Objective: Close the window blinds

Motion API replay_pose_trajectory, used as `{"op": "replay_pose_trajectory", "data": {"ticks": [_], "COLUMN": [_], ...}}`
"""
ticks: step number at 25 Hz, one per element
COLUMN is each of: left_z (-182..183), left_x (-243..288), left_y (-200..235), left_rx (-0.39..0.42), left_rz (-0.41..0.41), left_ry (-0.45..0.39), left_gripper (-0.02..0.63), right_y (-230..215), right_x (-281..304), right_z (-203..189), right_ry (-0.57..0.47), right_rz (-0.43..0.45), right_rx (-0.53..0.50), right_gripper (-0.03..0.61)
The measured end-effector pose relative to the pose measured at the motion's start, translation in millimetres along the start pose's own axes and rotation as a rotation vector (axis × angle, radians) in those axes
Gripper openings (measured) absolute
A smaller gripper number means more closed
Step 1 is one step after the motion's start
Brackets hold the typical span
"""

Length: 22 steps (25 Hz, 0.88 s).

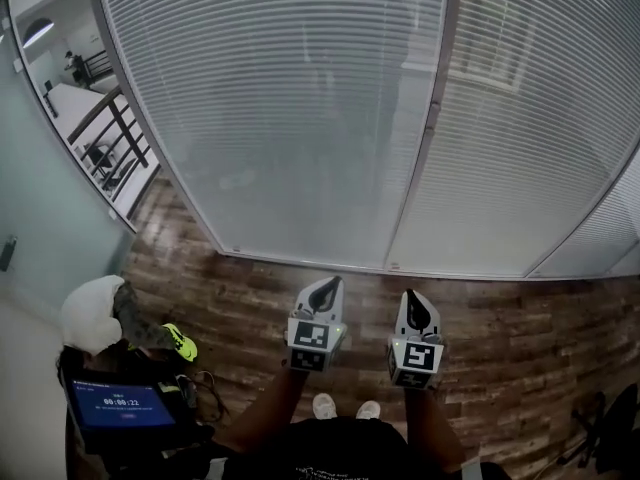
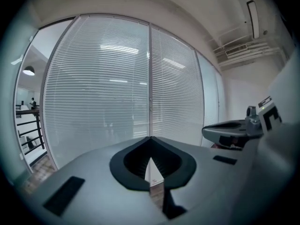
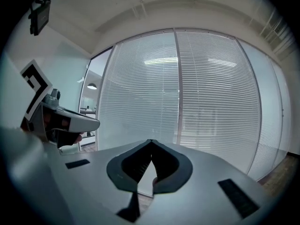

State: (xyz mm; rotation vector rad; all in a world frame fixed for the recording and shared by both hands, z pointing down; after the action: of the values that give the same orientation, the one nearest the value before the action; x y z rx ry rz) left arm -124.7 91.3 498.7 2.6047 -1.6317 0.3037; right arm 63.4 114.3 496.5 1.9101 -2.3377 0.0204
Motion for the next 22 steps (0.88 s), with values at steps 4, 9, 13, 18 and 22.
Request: {"op": "replay_pose_trajectory", "data": {"ticks": [4, 9, 13, 18, 22], "left_z": [5, 13, 17, 10, 15], "left_x": [-7, 0, -4, -4, -2], "left_y": [-16, -13, -8, -7, -8], "left_rx": [-0.003, 0.005, 0.045, 0.033, 0.039], "left_rz": [0.025, 0.044, 0.082, 0.091, 0.093], "left_ry": [-0.017, -0.035, -0.013, 0.015, 0.016], "left_gripper": [-0.008, -0.008, -0.008, -0.006, -0.008], "right_y": [-1, 8, 5, 2, 1], "right_x": [-8, -1, 1, -2, -1], "right_z": [-2, 7, 6, 13, 12], "right_ry": [-0.019, -0.027, -0.022, -0.019, -0.034], "right_rz": [0.058, 0.100, 0.090, 0.071, 0.074], "right_rx": [0.001, -0.001, -0.017, 0.010, -0.025], "right_gripper": [0.003, 0.003, 0.003, 0.003, 0.002]}}
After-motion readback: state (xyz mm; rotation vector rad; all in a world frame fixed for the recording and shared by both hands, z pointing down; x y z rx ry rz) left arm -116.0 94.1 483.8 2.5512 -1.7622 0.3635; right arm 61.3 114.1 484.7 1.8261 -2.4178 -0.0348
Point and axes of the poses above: the fingertips, and each gripper's own axes: x forward along the fingers, y to its left, z out of its top, the point moved 7 cm from there along -x, backward along the fingers, and after that the axes turned 3 degrees about x, right-handed, at the moved point
